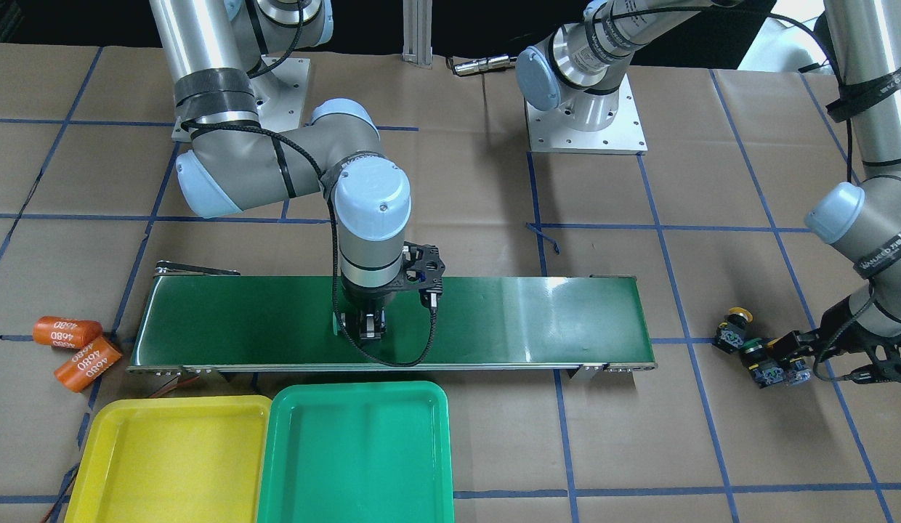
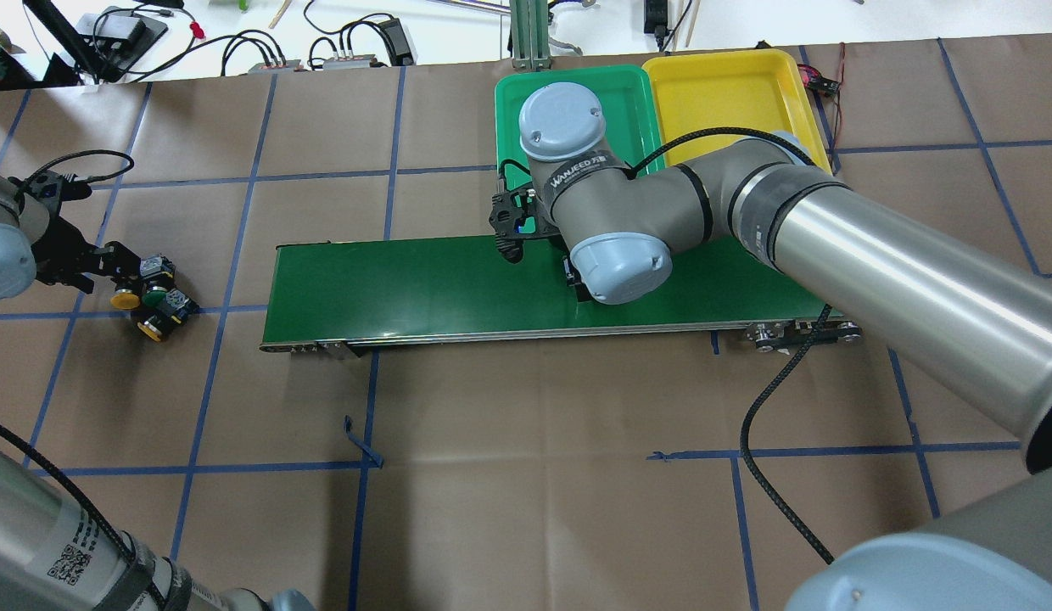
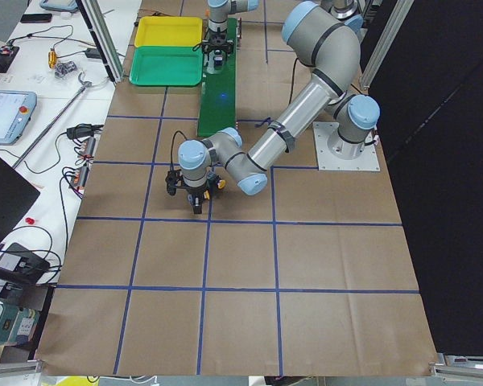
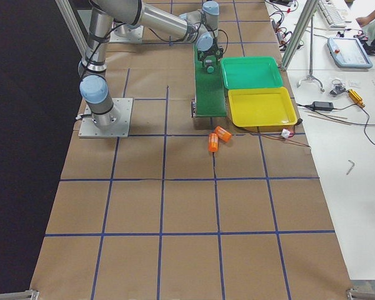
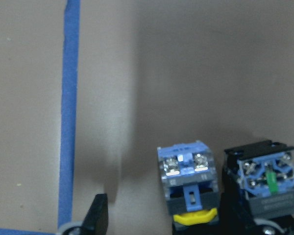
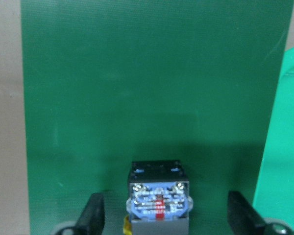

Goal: Sort buttons by color to trays
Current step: 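Drop the green-cap button into the green tray while the left grasps a yellow-cap button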

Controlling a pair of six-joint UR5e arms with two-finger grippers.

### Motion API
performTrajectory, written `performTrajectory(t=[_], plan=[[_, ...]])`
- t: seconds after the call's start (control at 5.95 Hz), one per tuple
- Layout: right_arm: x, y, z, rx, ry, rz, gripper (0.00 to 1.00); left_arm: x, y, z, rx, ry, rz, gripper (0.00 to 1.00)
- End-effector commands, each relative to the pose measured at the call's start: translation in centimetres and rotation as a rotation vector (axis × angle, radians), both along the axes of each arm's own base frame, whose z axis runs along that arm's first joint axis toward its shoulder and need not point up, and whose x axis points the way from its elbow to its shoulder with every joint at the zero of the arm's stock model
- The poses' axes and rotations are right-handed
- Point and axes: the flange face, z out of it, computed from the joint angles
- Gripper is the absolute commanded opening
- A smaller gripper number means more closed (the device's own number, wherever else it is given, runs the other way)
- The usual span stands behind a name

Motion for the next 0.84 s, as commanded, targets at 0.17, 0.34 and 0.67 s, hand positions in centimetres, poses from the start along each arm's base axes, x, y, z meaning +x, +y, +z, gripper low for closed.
performTrajectory(t=[0.17,0.34,0.67], plan=[[-4.8,-1.4,1.0,-0.01,0.04,-0.05,0.18,0.0,0.1,0.5,0.001,0.002,-0.009,0.01],[-5.8,-1.9,3.5,-0.051,0.031,-0.057,0.11,-0.1,-0.2,1.6,-0.013,-0.012,-0.053,0.0],[-5.8,-3.7,6.7,-0.171,-0.008,-0.059,0.11,-4.6,-0.6,7.6,-0.018,-0.035,-0.435,0.0]])
